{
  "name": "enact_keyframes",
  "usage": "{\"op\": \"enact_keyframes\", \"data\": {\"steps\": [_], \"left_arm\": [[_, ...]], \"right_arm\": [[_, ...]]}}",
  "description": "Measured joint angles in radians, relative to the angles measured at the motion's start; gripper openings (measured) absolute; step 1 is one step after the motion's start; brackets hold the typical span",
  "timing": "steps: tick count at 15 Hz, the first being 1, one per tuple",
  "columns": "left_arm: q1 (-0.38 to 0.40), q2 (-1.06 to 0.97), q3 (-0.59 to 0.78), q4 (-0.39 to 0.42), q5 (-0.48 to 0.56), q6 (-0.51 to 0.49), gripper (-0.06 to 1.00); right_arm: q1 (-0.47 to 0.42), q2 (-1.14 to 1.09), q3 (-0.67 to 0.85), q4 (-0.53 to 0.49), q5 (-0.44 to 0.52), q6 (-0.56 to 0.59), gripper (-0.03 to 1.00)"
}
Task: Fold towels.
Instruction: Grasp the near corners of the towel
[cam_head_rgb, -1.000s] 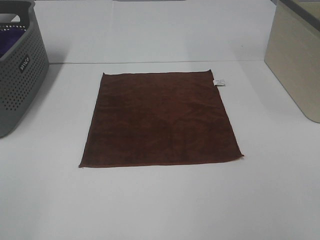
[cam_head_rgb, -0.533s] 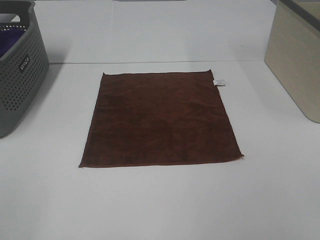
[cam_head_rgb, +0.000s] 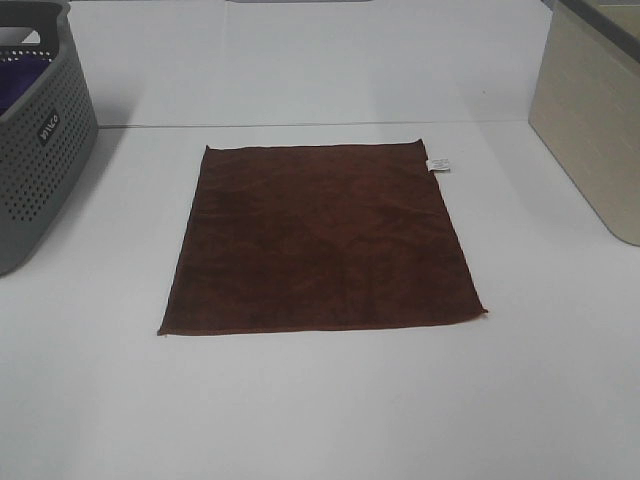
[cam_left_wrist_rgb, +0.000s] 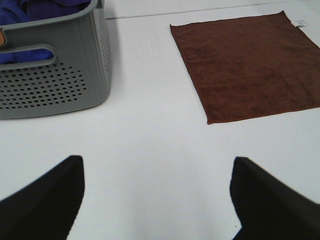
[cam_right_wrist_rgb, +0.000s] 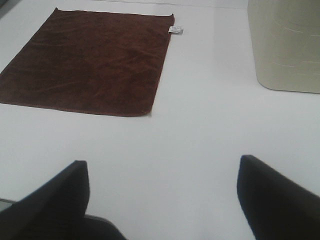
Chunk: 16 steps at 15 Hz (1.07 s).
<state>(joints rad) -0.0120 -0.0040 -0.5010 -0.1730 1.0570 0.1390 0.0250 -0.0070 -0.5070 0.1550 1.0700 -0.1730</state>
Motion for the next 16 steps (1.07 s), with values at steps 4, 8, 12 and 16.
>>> {"op": "enact_keyframes", "data": {"steps": [4,8,12,16], "left_arm": [[0.000,0.000,0.000,0.000,0.000,0.000,0.76],[0.000,0.000,0.000,0.000,0.000,0.000,0.76],[0.000,0.000,0.000,0.000,0.000,0.000,0.76],[0.000,0.000,0.000,0.000,0.000,0.000,0.76]], "right_arm": [[0.000,0.000,0.000,0.000,0.000,0.000,0.77],[0.000,0.000,0.000,0.000,0.000,0.000,0.77],[0.000,0.000,0.000,0.000,0.000,0.000,0.77],[0.000,0.000,0.000,0.000,0.000,0.000,0.77]]}}
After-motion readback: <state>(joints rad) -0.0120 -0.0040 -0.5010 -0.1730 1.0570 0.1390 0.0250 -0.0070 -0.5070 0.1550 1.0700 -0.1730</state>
